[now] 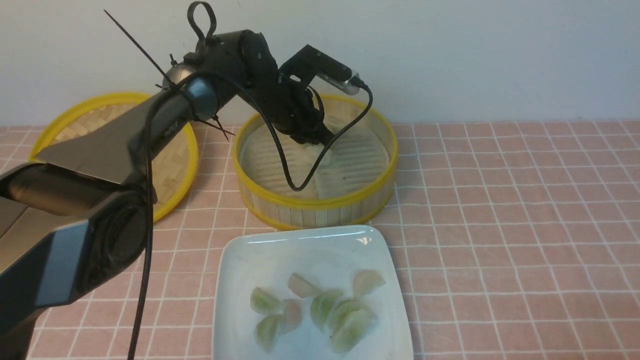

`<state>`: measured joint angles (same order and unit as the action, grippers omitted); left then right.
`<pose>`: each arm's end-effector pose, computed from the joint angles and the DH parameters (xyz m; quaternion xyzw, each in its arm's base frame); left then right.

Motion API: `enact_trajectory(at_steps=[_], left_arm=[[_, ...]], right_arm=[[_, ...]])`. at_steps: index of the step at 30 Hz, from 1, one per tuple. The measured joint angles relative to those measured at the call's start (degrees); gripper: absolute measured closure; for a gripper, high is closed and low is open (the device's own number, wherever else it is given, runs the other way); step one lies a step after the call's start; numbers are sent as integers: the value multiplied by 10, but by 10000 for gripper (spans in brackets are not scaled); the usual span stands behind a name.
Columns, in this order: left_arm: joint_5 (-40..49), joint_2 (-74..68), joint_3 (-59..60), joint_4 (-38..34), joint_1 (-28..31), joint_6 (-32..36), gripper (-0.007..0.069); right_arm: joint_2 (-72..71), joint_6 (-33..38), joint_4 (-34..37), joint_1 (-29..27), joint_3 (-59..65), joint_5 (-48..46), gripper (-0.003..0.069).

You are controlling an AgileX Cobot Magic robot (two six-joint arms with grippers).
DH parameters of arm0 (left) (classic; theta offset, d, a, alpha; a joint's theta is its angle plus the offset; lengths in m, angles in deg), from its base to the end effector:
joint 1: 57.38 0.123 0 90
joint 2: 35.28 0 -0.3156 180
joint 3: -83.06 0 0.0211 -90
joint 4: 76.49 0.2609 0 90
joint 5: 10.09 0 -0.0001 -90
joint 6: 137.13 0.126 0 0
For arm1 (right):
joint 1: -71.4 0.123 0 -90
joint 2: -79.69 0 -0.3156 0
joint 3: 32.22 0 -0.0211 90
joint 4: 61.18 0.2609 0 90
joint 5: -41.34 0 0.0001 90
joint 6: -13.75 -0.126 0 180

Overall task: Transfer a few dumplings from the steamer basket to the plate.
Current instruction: Use the left arm to grab a dumpling from the steamer, then use the left arm to put the dumpling into the plate

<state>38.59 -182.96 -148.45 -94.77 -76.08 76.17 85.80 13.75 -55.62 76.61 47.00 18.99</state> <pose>0.5601 -0.2209 0.1863 0.3551 0.8740 -0.1063 0.3142 0.0638 0.0105 0.1607 -0.0113 0.8067 0.0681 0.5869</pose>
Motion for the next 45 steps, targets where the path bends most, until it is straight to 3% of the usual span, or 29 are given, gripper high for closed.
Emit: enact_trajectory(at_steps=[5,8,10,14,19,24,40,44,45], left_arm=[[-12,-17,0,0,0,33,215],[-22,-29,0,0,0,35,137],[-30,-34,0,0,0,36,124],[-45,-39,0,-4,-1,38,130],[-38,-44,-2,-8,-1,39,263],[-17,-44,-6,-7,-1,39,263],[179,90,-66,3,-1,8,263],[221,120,-60,8,-1,-20,263],[222,146,-46,23,-1,-59,263]], right_arm=[[0,0,0,0,0,0,673],[0,0,0,0,0,0,673],[0,0,0,0,0,0,673],[0,0,0,0,0,0,673],[0,0,0,0,0,0,673],[0,0,0,0,0,0,673],[0,0,0,0,0,0,673],[0,0,0,0,0,0,673],[0,0,0,0,0,0,673]])
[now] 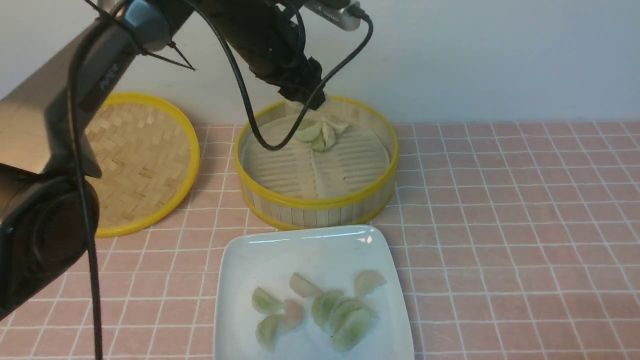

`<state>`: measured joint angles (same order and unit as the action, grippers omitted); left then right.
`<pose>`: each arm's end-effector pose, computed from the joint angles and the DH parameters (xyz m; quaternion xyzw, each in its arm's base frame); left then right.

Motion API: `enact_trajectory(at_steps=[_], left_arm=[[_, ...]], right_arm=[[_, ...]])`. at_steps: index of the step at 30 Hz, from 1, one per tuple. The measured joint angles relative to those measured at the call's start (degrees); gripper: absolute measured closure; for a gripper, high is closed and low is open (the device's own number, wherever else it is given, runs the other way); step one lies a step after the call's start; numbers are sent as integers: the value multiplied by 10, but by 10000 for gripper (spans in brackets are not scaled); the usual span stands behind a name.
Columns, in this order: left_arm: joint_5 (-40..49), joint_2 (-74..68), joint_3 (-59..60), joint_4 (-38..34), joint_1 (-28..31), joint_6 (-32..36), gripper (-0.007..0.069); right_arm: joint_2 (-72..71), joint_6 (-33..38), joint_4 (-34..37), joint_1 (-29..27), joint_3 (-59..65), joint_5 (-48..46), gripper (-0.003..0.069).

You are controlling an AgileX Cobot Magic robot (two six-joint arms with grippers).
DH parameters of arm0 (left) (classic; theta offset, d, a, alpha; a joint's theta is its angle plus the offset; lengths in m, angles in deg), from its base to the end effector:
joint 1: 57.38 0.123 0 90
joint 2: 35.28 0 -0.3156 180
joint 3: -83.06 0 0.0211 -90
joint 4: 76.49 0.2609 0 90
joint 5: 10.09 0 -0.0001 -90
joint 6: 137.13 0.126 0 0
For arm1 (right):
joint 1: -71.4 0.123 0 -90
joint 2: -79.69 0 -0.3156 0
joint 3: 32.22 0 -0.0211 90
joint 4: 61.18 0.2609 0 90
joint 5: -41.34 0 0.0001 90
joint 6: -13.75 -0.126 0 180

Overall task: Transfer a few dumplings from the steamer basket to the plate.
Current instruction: Use the left arm to put the dumpling into the plate

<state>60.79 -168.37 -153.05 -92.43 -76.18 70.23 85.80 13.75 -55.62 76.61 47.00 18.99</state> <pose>0.4921 -0.2021 0.3305 0.3663 0.8784 -0.1176 0.2837 0.0638 0.0105 0.1607 -0.0113 0.8067 0.0681 0.5869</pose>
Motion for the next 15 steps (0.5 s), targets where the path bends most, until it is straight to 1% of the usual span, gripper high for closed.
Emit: enact_trajectory(at_steps=[2,4,6,7,8,12,13,15], left_arm=[[1,27,26,12,0,-44,263],[1,83,91,18,0,-92,263],[1,138,155,19,0,-107,263],[2,175,217,17,0,-113,263],[2,192,243,14,0,-114,263],[4,272,413,-19,0,-118,263],[4,272,420,-21,0,-118,263],[0,277,500,-37,-1,-111,263]], right_arm=[[0,0,0,0,0,0,673],[0,0,0,0,0,0,673],[0,0,0,0,0,0,673],[0,0,0,0,0,0,673],[0,0,0,0,0,0,673],[0,0,0,0,0,0,673],[0,0,0,0,0,0,673],[0,0,0,0,0,0,673]])
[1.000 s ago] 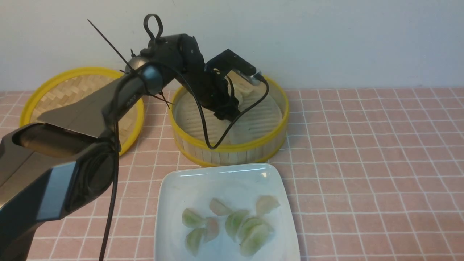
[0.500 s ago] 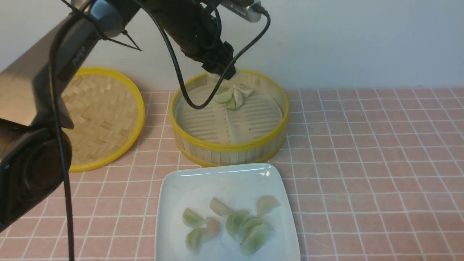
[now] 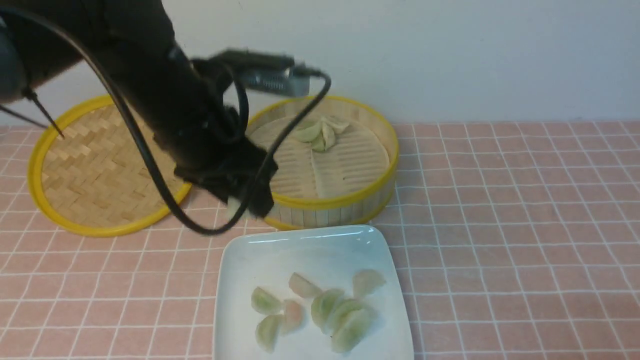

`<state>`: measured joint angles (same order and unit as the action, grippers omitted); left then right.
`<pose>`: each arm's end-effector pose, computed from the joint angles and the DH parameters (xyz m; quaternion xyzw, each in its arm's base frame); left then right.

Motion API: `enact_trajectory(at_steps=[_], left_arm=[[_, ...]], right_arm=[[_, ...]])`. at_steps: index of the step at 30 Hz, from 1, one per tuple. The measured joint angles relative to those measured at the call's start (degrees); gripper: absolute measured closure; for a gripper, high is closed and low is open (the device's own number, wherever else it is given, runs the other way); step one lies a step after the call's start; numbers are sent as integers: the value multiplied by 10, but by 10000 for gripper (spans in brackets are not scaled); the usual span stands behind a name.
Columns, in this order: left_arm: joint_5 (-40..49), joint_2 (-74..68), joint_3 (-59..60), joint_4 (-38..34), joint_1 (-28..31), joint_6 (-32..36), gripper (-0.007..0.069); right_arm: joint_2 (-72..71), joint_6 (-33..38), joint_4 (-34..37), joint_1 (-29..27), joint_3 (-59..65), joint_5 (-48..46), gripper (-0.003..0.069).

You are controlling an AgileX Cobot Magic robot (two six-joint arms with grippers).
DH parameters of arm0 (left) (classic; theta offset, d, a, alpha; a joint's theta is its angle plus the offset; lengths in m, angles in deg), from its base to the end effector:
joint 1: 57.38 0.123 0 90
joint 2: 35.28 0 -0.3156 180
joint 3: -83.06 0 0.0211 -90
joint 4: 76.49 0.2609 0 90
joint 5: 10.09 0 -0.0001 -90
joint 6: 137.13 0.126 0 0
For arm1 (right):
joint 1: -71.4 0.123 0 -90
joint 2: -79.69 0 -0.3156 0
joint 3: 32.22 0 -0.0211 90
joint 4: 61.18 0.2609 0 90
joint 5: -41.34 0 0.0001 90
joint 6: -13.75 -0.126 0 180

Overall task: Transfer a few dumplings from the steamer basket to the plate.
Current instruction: Use the left arm to put the dumpling into the plate

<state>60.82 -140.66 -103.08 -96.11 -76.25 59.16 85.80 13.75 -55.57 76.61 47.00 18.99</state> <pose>0.3345 -0.1566 0.2889 0.2568 0.9485 -0.1671 0.0809 0.0638 0.0105 0.1607 -0.0111 0.8067 0.0685 0.5868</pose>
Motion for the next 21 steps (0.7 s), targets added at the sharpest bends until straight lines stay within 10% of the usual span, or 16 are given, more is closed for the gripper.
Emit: enact_trajectory(at_steps=[12,21], left_arm=[[-218,-80,70,-8,-14,80,259],[-191,-92,41,-8,-14,63,84]], right_arm=[[0,0,0,0,0,0,673],[0,0,0,0,0,0,673]])
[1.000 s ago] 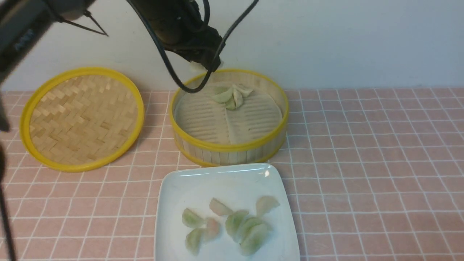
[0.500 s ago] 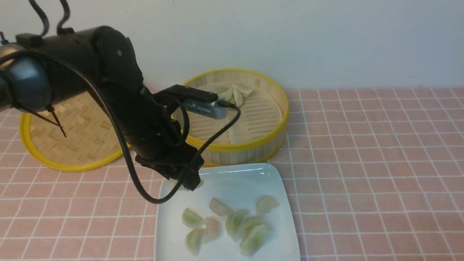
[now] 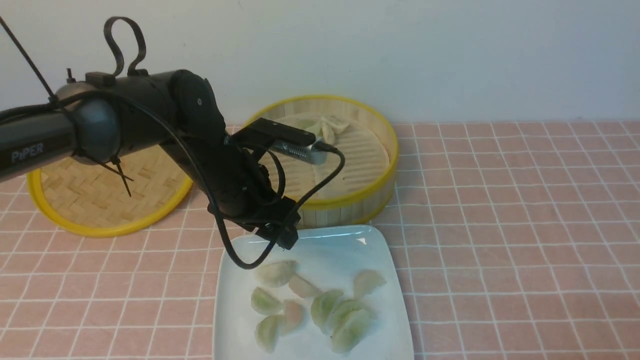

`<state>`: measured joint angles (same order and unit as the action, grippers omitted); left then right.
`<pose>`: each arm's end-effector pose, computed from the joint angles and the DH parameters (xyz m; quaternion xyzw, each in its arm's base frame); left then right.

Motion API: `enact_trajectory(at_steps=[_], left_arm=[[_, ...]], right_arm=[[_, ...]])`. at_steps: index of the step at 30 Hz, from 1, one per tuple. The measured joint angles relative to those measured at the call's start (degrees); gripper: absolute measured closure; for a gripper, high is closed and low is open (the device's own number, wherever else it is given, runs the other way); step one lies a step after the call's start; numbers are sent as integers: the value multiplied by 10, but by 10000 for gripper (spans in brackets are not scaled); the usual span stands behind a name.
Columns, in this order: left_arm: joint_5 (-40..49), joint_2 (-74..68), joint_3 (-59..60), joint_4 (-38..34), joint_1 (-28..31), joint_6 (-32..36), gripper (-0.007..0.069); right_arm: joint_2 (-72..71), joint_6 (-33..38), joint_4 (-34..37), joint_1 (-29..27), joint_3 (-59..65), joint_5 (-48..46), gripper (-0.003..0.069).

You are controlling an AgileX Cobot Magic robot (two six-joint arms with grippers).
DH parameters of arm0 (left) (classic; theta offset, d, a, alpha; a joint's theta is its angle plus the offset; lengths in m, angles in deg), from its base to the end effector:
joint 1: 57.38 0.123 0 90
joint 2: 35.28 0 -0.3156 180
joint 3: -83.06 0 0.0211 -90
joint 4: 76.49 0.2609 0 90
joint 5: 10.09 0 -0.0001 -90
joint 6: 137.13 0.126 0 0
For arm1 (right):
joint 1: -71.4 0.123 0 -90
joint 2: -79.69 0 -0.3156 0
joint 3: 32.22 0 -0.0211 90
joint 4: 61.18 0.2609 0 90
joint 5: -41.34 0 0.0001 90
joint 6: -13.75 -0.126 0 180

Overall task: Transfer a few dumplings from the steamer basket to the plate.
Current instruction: Use the left arm to put the dumpling into the plate

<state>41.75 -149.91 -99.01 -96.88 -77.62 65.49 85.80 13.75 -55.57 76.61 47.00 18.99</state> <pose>0.3790 -0.1766 0.2136 0.2730 0.9404 -0.1499 0.1367 0.0638 0.0105 0.1607 -0.0111 0.8067 0.0685 0.5868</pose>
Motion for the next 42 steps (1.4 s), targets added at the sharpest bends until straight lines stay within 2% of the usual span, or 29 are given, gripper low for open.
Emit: enact_trajectory(at_steps=[3,6,9,11,17,20,27,31,34,42], left_arm=[[57,5,-42,1,0,-16,137],[100,42,-72,11,0,-33,305],[120,107,-78,15,0,-37,526],[124,178,-75,15,0,-39,596],[89,363,-11,8,0,-41,631],[9,507,87,6,0,-41,631],[-215,736,332,-34,0,-41,631],[-312,838,440,-51,0,-41,631],[-345,895,496,-54,0,-41,631],[-339,987,556,-54,0,-31,631]], right_arm=[[0,0,0,0,0,0,673],[0,0,0,0,0,0,673],[0,0,0,0,0,0,673],[0,0,0,0,0,0,673],[0,0,0,0,0,0,673],[0,0,0,0,0,0,673],[0,0,0,0,0,0,673],[0,0,0,0,0,0,673],[0,0,0,0,0,0,673],[0,0,0,0,0,0,673]])
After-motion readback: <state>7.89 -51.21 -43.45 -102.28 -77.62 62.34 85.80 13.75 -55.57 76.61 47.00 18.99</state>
